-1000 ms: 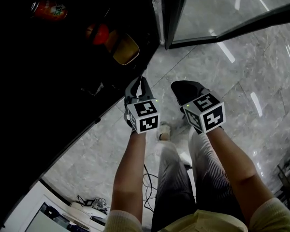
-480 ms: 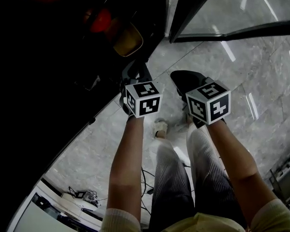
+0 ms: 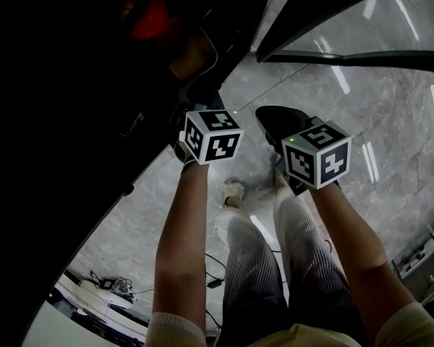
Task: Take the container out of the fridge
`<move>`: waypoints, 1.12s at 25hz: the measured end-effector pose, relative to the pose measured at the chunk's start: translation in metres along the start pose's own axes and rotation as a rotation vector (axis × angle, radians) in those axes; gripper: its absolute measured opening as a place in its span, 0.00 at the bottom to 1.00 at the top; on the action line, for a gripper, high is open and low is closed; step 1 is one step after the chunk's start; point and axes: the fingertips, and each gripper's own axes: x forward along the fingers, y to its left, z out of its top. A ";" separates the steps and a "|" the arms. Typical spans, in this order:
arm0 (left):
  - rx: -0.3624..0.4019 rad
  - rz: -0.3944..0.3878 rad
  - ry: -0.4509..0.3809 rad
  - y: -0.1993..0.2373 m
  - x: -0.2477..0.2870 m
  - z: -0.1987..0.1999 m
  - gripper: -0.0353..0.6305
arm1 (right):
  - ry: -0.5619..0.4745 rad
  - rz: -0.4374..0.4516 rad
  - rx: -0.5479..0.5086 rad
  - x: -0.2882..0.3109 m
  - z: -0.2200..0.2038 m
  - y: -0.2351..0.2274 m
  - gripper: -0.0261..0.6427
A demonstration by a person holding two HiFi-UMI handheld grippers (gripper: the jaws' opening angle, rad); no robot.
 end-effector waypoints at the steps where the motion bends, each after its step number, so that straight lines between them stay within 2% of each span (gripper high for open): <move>1: 0.015 0.008 0.007 0.001 0.002 -0.001 0.10 | 0.010 0.002 -0.005 0.002 -0.002 -0.001 0.08; 4: 0.060 0.016 0.025 0.005 0.009 -0.005 0.25 | 0.026 0.009 -0.027 0.010 -0.003 -0.002 0.08; 8: 0.141 0.032 0.053 0.009 0.017 -0.012 0.28 | 0.043 0.014 -0.029 0.016 -0.008 -0.005 0.08; 12: 0.321 0.022 0.097 0.005 0.027 -0.014 0.30 | 0.068 0.022 -0.044 0.020 -0.014 -0.007 0.08; 14: 0.375 0.003 0.115 0.004 0.031 -0.015 0.30 | 0.076 0.019 -0.051 0.021 -0.016 -0.010 0.08; 18: 0.384 -0.048 0.166 0.006 0.037 -0.022 0.29 | 0.085 0.020 -0.050 0.023 -0.021 -0.011 0.08; 22: 0.468 -0.101 0.220 0.001 0.042 -0.025 0.29 | 0.093 0.025 -0.063 0.026 -0.024 -0.008 0.08; 23: 0.467 -0.100 0.221 0.001 0.042 -0.024 0.28 | 0.093 0.026 -0.062 0.026 -0.024 -0.008 0.08; 25: 0.464 -0.086 0.215 0.003 0.043 -0.021 0.12 | 0.094 0.026 -0.062 0.025 -0.024 -0.007 0.08; 28: 0.504 -0.091 0.213 0.000 0.042 -0.021 0.11 | 0.097 0.020 -0.074 0.023 -0.025 -0.007 0.08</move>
